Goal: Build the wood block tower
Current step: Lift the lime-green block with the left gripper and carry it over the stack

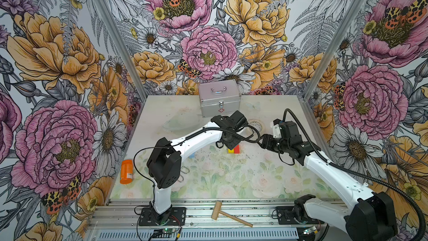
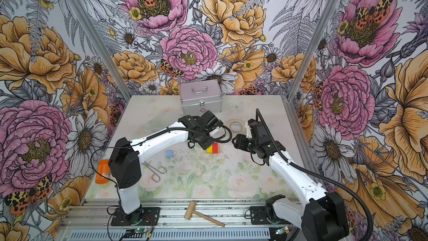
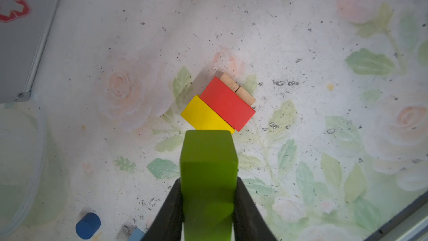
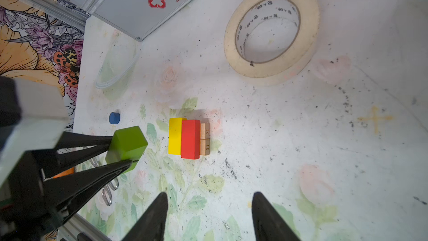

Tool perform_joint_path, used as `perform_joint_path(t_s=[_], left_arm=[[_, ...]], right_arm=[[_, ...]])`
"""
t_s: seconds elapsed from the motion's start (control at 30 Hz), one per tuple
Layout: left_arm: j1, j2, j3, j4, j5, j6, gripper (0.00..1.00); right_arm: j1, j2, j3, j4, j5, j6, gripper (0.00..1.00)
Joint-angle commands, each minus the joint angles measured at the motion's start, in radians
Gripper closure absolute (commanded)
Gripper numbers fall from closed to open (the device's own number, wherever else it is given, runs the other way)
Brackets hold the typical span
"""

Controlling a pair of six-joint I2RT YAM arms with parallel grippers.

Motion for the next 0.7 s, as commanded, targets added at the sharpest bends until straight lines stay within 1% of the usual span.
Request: perform_joint_path(t_s=[0.0,0.13,0.3,0.5,0.67], left_arm=[[-0.001,0.009,0.039,0.000,0.015,0.131,1.00],[0.003,0.035,0.071,-0.001,0.032,0.199,1.00],[0.006,0.070,0.111,0.000,0.085,0.249,1.00],[0.017,0.088,0.116,-0.001,0.138,0.297,1.00],[0.026,0.096,0.107,-0.001,0.142,0.330,1.00]], right_arm=[[-0.030,-0.036,-0.017,-0.004,-0.032,-0.018,0.40],[-0.061,-0.064,-0.037,-0.005,-0.043,-0.021,0.40],[-0.090,-0.082,-0.056,-0.004,-0.059,-0.023,0.40],[-0.115,-0.101,-0.068,-0.006,-0.068,-0.022,0.40],[-0.126,-0.110,-0.077,-0.005,-0.075,-0.021,0.40]])
